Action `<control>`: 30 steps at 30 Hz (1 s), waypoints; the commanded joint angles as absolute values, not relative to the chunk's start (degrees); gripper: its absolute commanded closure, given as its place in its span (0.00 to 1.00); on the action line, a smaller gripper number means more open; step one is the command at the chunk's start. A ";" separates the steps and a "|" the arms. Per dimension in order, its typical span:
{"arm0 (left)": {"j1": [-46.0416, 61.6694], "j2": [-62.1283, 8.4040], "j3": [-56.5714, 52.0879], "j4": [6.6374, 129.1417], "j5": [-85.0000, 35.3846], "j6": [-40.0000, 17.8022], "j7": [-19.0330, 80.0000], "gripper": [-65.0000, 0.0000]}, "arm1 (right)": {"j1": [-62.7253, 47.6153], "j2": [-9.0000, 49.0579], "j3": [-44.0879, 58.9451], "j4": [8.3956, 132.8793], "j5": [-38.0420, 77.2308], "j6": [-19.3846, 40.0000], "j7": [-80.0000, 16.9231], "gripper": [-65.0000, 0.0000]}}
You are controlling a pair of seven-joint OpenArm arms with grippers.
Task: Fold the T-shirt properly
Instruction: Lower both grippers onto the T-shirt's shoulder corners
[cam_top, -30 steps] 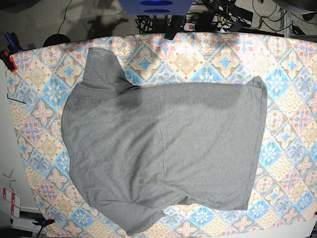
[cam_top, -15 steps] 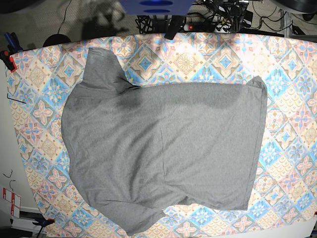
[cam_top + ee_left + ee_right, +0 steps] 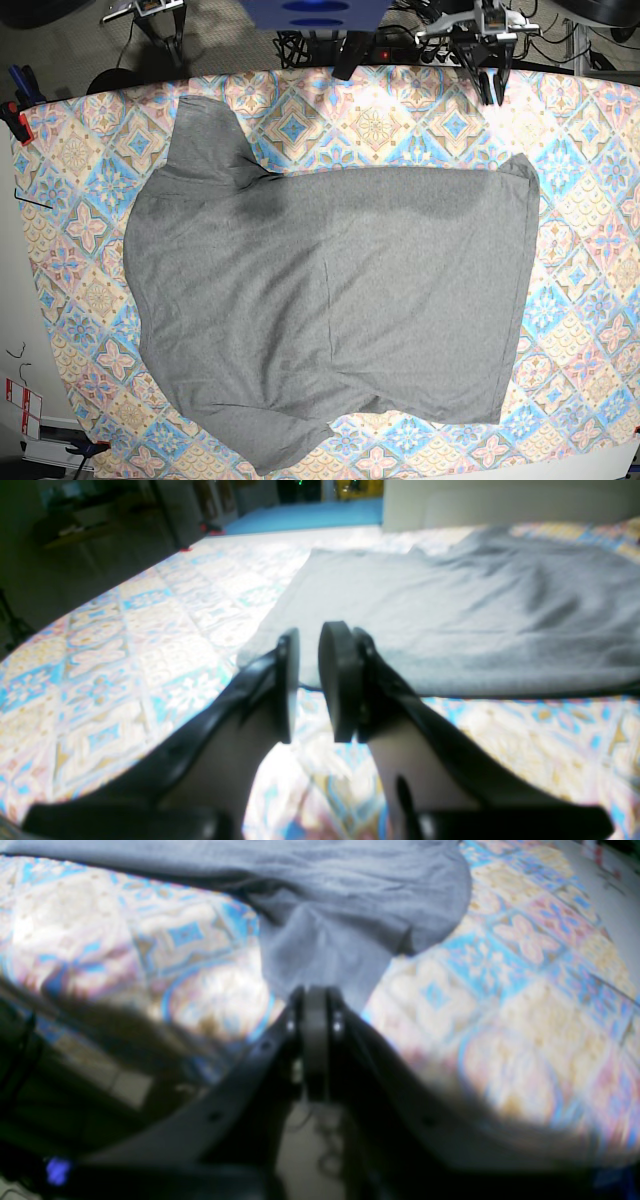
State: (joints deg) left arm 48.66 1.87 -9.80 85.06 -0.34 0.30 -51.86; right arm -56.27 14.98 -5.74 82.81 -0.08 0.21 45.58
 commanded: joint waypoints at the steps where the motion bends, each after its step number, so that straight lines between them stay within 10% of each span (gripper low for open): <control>1: 49.71 1.80 -9.80 87.60 -0.48 0.48 -51.56 0.82 | -57.45 15.60 -5.58 84.97 0.04 0.13 45.49 1.00; 20: 36.53 -21.49 -16.66 109.67 -43.65 0.22 15.43 0.82 | -44.18 14.37 -6.02 105.27 0.22 0.13 2.33 1.00; 30: 23.87 -22.46 -25.27 107.56 -44.62 0.13 46.55 0.82 | -36.00 12.88 -5.58 105.98 16.31 0.13 -8.92 0.94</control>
